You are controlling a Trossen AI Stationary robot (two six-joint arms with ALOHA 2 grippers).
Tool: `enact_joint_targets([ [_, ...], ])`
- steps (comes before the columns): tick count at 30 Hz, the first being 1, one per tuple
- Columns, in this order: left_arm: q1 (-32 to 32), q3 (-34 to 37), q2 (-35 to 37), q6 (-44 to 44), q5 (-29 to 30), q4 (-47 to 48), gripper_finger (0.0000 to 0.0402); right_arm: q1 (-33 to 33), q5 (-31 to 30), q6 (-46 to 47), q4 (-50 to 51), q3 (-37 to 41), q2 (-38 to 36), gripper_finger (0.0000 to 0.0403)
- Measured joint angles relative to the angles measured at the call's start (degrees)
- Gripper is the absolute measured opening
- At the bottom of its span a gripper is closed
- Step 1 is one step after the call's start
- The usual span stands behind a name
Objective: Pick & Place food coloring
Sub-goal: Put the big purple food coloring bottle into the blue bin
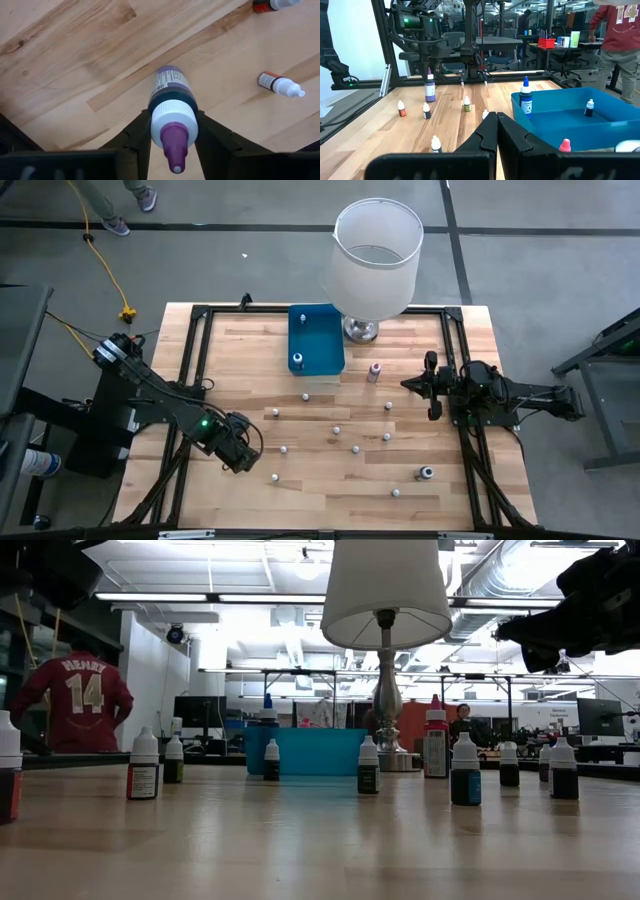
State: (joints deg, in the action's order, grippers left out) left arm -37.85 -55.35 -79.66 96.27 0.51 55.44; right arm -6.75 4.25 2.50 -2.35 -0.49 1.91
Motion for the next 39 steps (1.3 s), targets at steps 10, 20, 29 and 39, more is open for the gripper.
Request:
enact_joint_targets([
  [10, 0.0, -5.0, -0.2, -5.3, 0.0, 3.5, 0.0112, 0.0, 0.0, 0.0, 0.0, 0.0, 0.0, 0.0],
  [20, 0.0, -21.4, -0.2, -13.4, 2.2, 17.8, 0.011, 0.0, 0.0, 0.0, 0.0, 0.0, 0.0, 0.0],
  [29, 0.0, -33.6, -0.1, -20.4, 5.1, 24.9, 0.011, 0.0, 0.0, 0.0, 0.0, 0.0, 0.0, 0.0],
  [39, 0.0, -40.6, -0.1, -32.6, 6.0, 26.2, 0.011, 0.0, 0.0, 0.0, 0.0, 0.0, 0.0, 0.0],
])
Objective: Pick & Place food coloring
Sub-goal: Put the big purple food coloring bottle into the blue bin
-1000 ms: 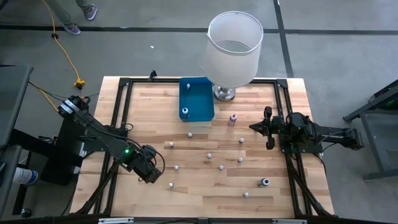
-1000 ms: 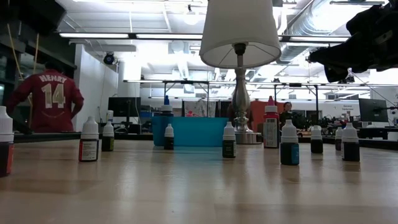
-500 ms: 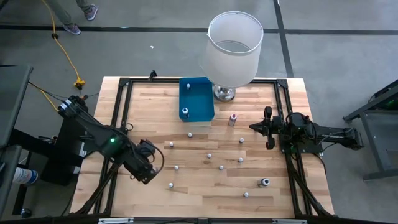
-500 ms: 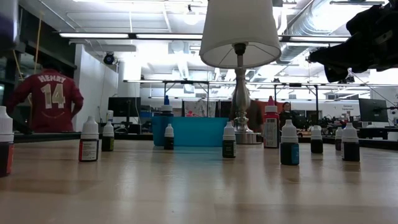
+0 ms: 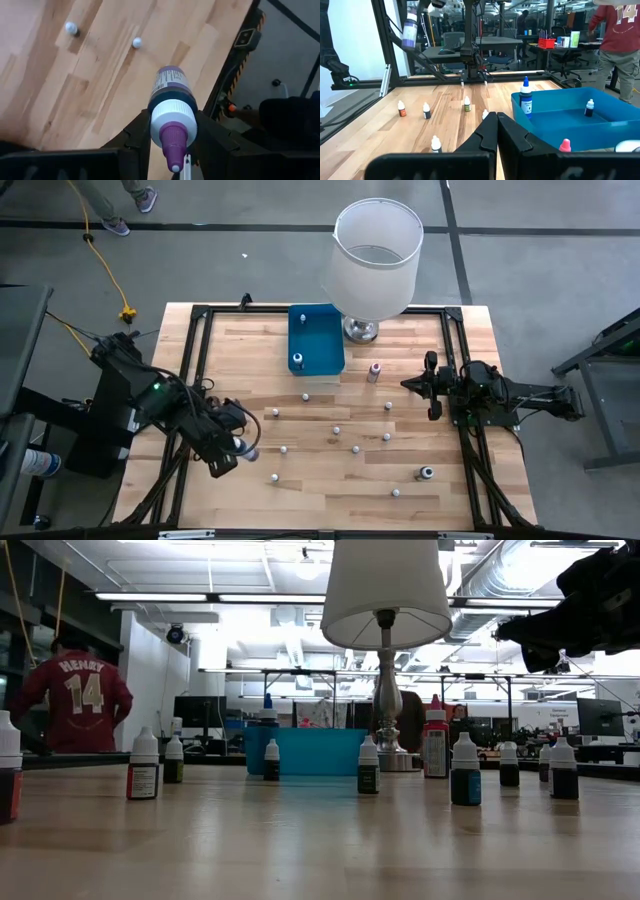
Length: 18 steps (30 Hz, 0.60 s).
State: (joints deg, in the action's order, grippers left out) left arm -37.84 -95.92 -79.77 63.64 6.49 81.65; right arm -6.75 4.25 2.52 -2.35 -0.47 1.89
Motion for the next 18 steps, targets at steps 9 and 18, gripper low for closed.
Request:
enact_joint_targets([
  [9, 7.0, -5.1, 0.0, -7.2, 2.0, 4.2, 0.011, 0.0, 0.0, 0.0, 0.0, 0.0, 0.0, 0.0],
  [18, 18.3, -7.6, 0.0, -22.2, 1.6, 6.5, 0.011, 0.0, 0.0, 0.0, 0.0, 0.0, 0.0, 0.0],
])
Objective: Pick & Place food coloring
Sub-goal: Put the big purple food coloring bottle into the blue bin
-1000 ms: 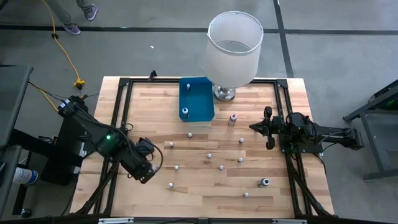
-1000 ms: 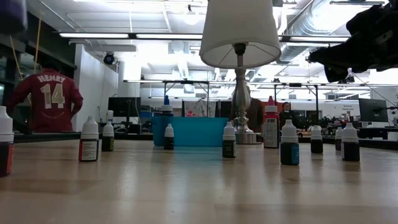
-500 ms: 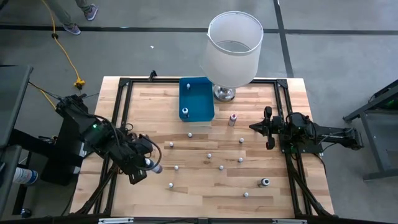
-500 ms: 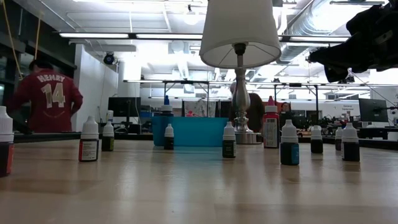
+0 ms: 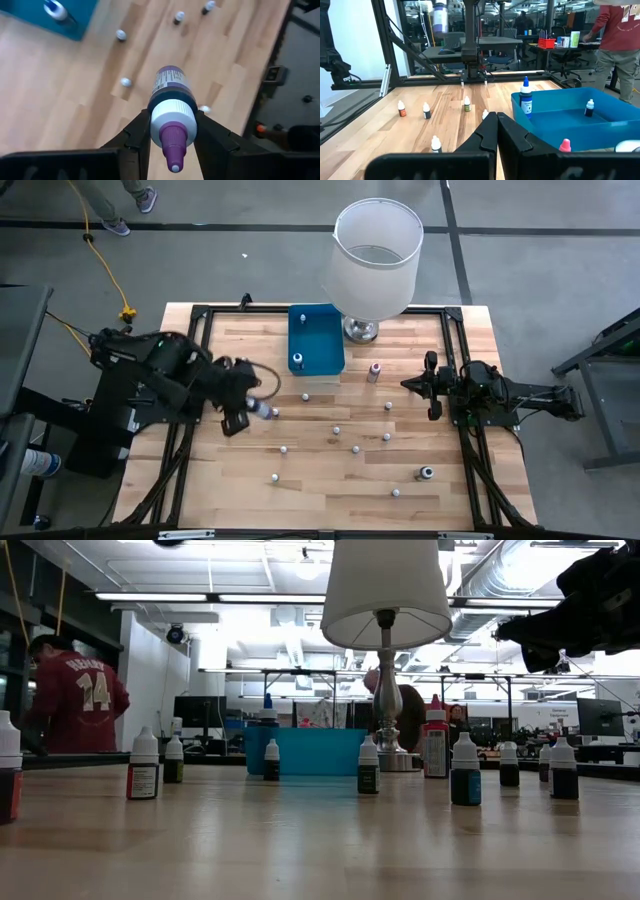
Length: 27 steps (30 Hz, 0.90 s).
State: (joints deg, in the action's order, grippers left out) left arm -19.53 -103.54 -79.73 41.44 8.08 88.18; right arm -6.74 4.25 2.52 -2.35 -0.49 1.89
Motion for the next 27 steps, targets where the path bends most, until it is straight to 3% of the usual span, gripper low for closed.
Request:
enact_joint_targets([
  [15, 22.1, -0.7, -0.4, -32.9, 0.0, 2.1, 0.011, 0.0, 0.0, 0.0, 0.0, 0.0, 0.0, 0.0],
  [20, 29.1, -0.5, -2.5, -39.6, 0.5, 1.8, 0.011, 0.0, 0.0, 0.0, 0.0, 0.0, 0.0, 0.0],
  [27, 38.1, -0.5, -7.3, -41.9, 0.5, 0.1, 0.011, 0.0, 0.0, 0.0, 0.0, 0.0, 0.0, 0.0],
])
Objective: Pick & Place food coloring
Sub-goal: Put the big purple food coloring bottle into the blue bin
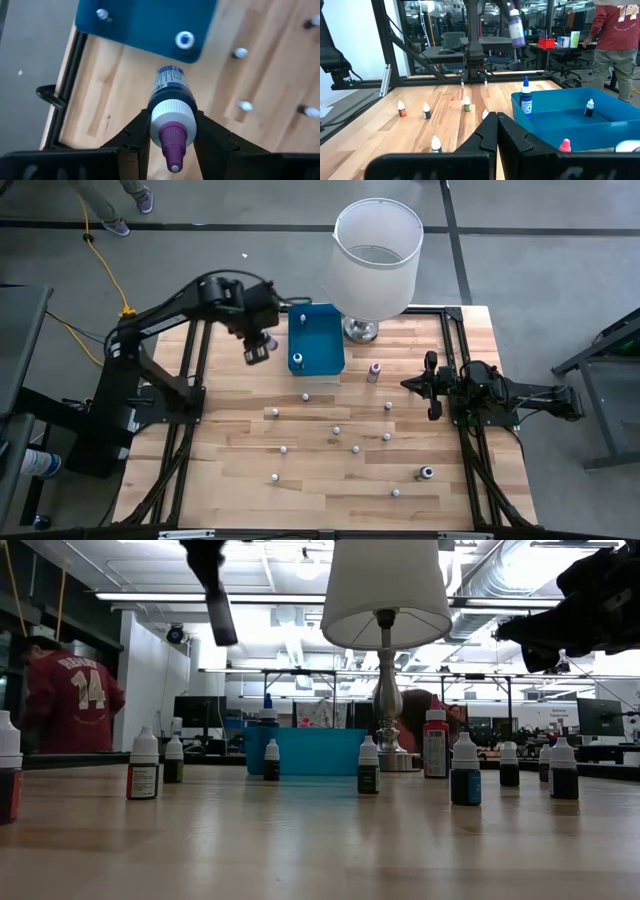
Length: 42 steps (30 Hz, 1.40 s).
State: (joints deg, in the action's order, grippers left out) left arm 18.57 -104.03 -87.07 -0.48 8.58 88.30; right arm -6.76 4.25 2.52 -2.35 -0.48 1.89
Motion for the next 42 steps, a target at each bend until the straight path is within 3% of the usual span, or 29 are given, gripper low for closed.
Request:
enact_joint_targets([
  [10, 12.7, 0.0, -8.3, -2.2, -3.8, -8.0, 0.011, 0.0, 0.0, 0.0, 0.0, 0.0, 0.0, 0.0],
  [20, 21.3, 0.0, -18.7, 12.9, -8.0, -19.6, 0.011, 0.0, 0.0, 0.0, 0.0, 0.0, 0.0, 0.0],
  [28, 22.3, -4.1, -24.3, 22.7, -14.4, -27.1, 0.011, 0.0, 0.0, 0.0, 0.0, 0.0, 0.0, 0.0],
  [42, 22.9, -16.2, -35.5, 30.5, -15.1, -26.5, 0.011, 0.0, 0.0, 0.0, 0.0, 0.0, 0.0, 0.0],
])
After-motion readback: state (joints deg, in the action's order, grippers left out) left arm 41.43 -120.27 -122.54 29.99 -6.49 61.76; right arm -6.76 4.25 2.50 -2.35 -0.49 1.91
